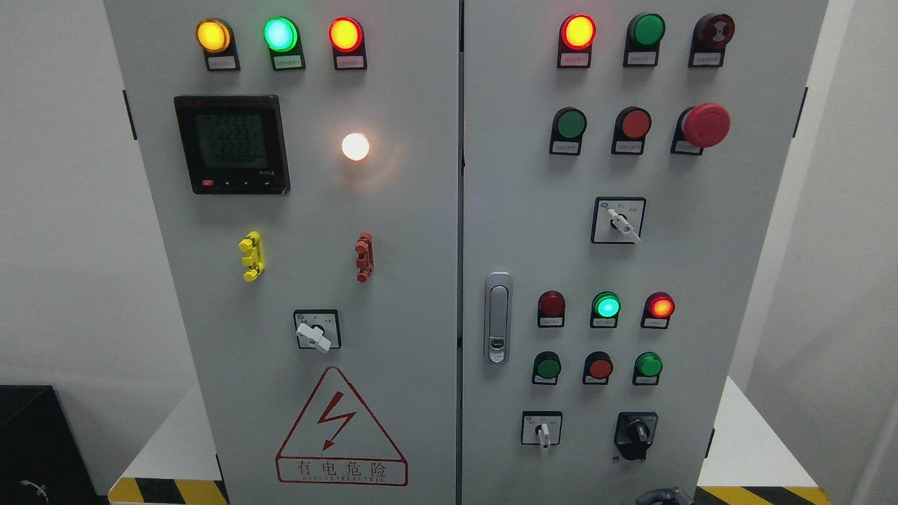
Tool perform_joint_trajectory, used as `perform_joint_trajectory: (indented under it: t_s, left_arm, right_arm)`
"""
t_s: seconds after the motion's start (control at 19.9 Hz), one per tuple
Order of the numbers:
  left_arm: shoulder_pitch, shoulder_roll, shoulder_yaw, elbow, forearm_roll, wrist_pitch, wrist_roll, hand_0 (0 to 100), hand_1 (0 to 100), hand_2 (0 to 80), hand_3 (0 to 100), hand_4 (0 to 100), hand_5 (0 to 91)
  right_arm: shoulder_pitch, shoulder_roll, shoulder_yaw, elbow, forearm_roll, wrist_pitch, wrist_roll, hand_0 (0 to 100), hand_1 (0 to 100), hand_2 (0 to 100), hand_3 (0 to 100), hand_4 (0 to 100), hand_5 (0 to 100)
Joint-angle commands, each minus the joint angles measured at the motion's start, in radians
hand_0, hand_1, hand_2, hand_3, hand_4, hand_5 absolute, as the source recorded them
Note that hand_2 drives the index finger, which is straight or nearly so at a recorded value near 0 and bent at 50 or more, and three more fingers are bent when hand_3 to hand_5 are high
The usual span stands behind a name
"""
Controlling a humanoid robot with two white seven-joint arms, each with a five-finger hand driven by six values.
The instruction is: Flip black knob to close circuit
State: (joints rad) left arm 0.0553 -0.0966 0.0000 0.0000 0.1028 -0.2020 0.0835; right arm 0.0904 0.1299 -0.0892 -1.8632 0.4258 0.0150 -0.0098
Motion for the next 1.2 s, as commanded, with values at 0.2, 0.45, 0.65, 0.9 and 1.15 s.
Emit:
perform_joint_trajectory:
  t_s: [0.2,0.45,0.65,0.9,1.15]
  left_arm:
    - [0.000,0.000,-0.021,0.014,0.000,0.001,-0.001,12,56,0.0,0,0,0.0]
    - [0.000,0.000,-0.021,0.014,0.000,0.001,-0.001,12,56,0.0,0,0,0.0]
    - [0.000,0.000,-0.021,0.014,0.000,-0.001,-0.001,12,56,0.0,0,0,0.0]
    - [0.000,0.000,-0.020,0.014,0.000,0.001,-0.001,12,56,0.0,0,0,0.0]
    - [0.000,0.000,-0.021,0.014,0.000,-0.001,-0.001,12,56,0.0,0,0,0.0]
  right_arm:
    - [0.132,-0.009,0.006,-0.042,-0.482,-0.115,0.161,0,11,6,19,7,0]
    - [0.146,-0.010,0.005,-0.039,-0.539,-0.119,0.198,0,8,0,1,0,0]
    - [0.161,-0.010,0.006,-0.037,-0.539,-0.131,0.198,0,7,0,0,0,0]
    - [0.169,-0.007,0.039,-0.025,-0.538,-0.151,0.198,0,6,0,0,0,0]
    - [0.186,-0.007,0.037,-0.022,-0.538,-0.153,0.198,0,6,0,0,0,0]
